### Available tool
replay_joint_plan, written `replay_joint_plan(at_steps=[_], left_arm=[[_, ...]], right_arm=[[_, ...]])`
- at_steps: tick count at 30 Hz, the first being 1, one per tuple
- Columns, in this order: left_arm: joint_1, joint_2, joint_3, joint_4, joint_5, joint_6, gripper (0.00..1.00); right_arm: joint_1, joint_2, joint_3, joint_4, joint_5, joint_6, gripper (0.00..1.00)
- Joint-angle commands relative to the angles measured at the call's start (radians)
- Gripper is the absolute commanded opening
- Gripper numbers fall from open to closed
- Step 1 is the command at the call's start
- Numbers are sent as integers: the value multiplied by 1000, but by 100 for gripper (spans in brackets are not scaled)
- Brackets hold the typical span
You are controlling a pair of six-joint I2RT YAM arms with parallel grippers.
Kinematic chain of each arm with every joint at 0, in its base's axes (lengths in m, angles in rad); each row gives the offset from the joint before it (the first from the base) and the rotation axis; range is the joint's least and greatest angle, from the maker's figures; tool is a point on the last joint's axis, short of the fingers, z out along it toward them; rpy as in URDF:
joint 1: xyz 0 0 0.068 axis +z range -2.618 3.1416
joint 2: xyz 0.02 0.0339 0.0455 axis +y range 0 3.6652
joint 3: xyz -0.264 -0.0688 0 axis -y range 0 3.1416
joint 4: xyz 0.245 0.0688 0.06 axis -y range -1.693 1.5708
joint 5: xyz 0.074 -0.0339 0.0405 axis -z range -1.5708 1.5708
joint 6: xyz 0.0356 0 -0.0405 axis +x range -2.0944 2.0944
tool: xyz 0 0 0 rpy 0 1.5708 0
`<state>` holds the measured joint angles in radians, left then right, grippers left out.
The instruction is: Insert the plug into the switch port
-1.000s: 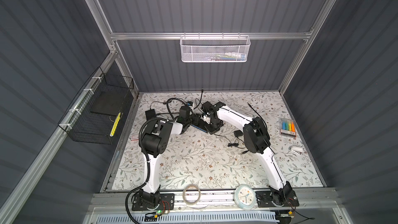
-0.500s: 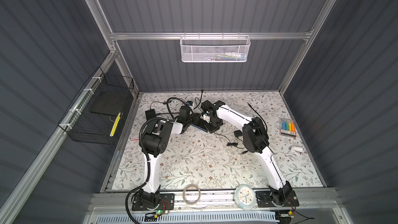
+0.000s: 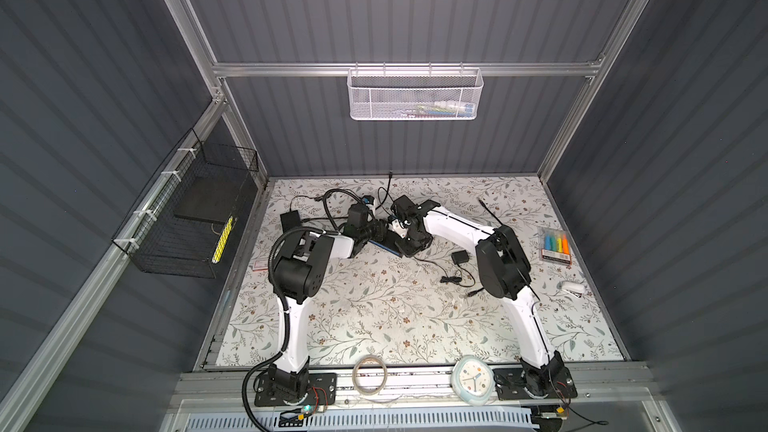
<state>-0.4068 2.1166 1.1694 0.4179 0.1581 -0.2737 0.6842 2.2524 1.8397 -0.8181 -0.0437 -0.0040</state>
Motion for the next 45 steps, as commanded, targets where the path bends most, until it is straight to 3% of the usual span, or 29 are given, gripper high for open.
replay_joint_plan(at_steps=[1,9,13,19,27,29,39,45], left_arm=[[-104,25,-43,-331,117,-40,55],[-62,-58,18,-479,-49,-43,58],[-56,-110,62,-551,-120,-35,60],[-36,-160,88,-588,-153,-36,61],[-32,-226,81,-624,-170,-28,61],[-30,-243,76,-630,-173,-26,61],[-12,-263,8,-620,-160,-31,61],[31,-300,-70,-587,-162,-50,61]], right_arm=[[44,-131,-103,397,-114,-21,29],[-31,-418,-474,416,-88,58,35],[-84,-501,-583,438,-117,242,36],[-110,-542,-773,643,-166,527,39],[-129,-409,-717,790,-280,648,39],[-133,-369,-680,786,-335,647,39],[-134,-272,-600,726,-369,621,37],[-134,-218,-534,752,-465,617,35]])
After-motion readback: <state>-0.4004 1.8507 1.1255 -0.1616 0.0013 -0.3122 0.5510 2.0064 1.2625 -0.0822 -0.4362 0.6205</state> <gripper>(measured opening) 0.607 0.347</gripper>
